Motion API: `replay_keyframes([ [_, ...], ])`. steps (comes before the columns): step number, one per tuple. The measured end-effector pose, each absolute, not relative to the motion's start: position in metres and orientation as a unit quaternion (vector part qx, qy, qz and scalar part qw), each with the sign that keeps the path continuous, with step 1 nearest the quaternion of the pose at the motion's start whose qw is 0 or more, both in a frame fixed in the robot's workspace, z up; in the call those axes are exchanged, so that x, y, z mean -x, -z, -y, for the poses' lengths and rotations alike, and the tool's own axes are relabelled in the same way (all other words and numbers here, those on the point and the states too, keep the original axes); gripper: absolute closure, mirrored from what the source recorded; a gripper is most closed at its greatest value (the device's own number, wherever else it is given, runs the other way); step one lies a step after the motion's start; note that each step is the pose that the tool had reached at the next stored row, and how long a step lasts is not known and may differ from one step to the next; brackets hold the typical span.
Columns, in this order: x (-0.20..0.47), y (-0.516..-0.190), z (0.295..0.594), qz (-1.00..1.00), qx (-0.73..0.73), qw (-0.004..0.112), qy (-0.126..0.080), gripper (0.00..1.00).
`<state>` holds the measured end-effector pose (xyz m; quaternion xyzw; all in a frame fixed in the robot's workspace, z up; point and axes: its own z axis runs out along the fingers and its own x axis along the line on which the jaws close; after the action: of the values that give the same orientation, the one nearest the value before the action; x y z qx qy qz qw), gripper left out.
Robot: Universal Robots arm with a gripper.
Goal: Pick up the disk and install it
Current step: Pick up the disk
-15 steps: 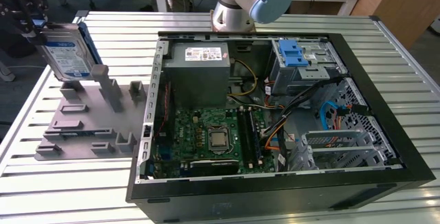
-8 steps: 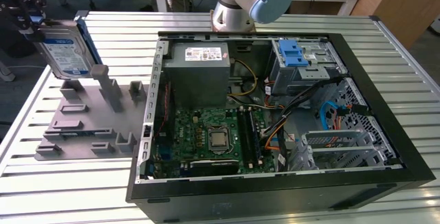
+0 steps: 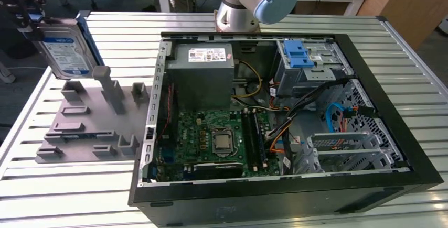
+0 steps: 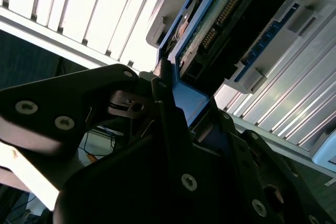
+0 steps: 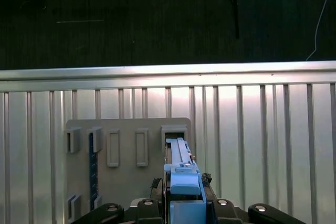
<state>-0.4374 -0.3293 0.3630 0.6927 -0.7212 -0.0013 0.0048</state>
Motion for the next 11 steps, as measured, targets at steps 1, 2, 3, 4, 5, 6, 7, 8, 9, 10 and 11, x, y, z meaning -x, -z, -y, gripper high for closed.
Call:
replay_keyframes([
  [1, 0.4374, -0.3635, 0.3293, 0.721, -0.693, 0.005, 0.001, 0.63],
  [2, 0.4374, -0.364, 0.3293, 0.721, -0.693, 0.005, 0.001, 0.63],
  [3, 0.4374, -0.3646, 0.3293, 0.721, -0.693, 0.005, 0.001, 0.63],
  [4, 0.4374, -0.3654, 0.3293, 0.721, -0.693, 0.005, 0.001, 0.63],
  [5, 0.4374, -0.3664, 0.3293, 0.721, -0.693, 0.005, 0.001, 0.63],
  [6, 0.4374, -0.3677, 0.3293, 0.721, -0.693, 0.005, 0.001, 0.63],
  [7, 0.4374, -0.3688, 0.3293, 0.721, -0.693, 0.005, 0.001, 0.63],
  [8, 0.4374, -0.37, 0.3293, 0.721, -0.693, 0.005, 0.001, 0.63],
  [9, 0.4374, -0.371, 0.3293, 0.721, -0.693, 0.005, 0.001, 0.63],
  [10, 0.4374, -0.3716, 0.3293, 0.721, -0.693, 0.005, 0.001, 0.63],
  [11, 0.4374, -0.3721, 0.3294, 0.721, -0.693, 0.005, 0.001, 0.63],
])
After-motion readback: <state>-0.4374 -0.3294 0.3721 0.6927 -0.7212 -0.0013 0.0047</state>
